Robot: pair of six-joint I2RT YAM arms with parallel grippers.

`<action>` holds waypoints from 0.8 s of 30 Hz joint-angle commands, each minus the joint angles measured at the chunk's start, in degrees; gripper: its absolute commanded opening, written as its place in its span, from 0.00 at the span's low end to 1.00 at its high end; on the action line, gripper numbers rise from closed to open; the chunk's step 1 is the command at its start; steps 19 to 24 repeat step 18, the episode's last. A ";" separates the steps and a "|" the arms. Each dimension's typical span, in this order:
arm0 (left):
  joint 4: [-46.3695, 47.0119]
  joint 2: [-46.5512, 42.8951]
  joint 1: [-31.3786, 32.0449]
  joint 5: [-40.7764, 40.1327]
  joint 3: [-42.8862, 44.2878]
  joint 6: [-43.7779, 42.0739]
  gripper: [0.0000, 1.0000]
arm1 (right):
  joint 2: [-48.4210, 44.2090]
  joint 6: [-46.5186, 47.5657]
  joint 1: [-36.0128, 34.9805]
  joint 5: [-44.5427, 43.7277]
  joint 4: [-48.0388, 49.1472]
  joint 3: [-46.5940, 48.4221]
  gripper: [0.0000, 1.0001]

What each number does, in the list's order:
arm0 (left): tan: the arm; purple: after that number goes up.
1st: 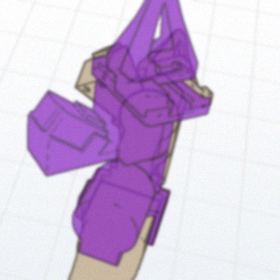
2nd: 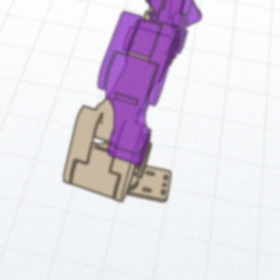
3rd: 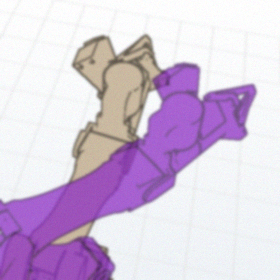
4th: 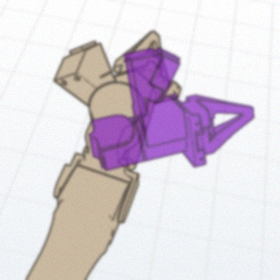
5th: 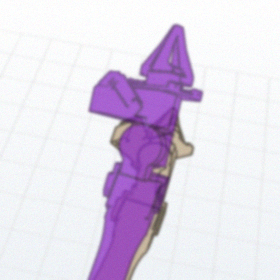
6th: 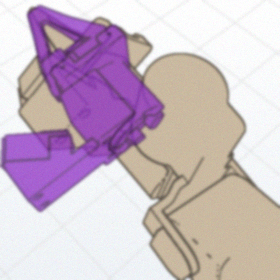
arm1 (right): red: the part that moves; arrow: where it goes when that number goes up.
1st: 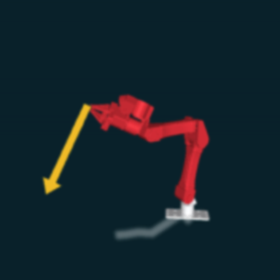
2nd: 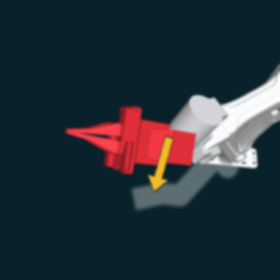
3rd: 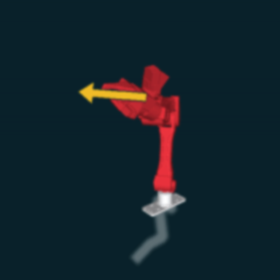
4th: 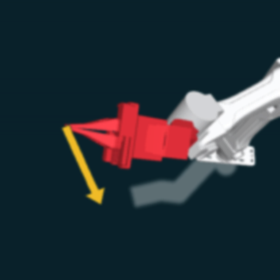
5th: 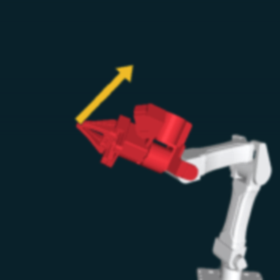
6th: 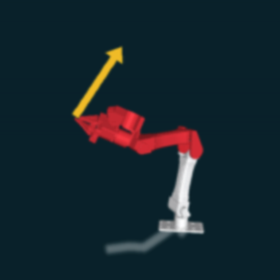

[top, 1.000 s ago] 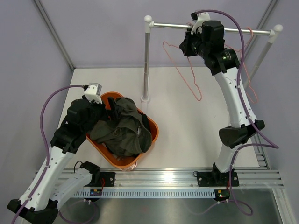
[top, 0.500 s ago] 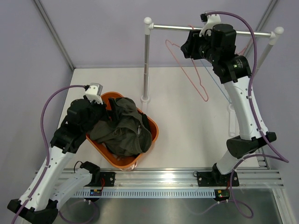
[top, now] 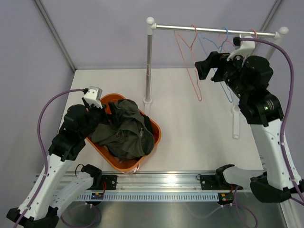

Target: Remove the shorts from the hanger

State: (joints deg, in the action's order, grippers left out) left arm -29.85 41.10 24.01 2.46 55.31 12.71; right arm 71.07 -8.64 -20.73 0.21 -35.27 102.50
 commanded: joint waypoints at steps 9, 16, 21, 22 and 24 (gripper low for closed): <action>7.25 -5.42 0.16 2.46 -5.21 -1.90 0.99 | -17.89 -7.17 0.08 1.64 11.36 -25.32 0.99; 7.43 -6.56 0.16 2.99 -6.97 -2.34 0.99 | -21.41 -7.70 0.08 2.43 14.17 -31.57 0.99; 7.61 -6.91 0.16 2.82 -7.23 -2.43 0.99 | -22.19 -7.70 0.08 1.47 14.43 -32.53 0.99; 7.61 -6.91 0.16 2.82 -7.23 -2.43 0.99 | -22.19 -7.70 0.08 1.47 14.43 -32.53 0.99; 7.61 -6.91 0.16 2.82 -7.23 -2.43 0.99 | -22.19 -7.70 0.08 1.47 14.43 -32.53 0.99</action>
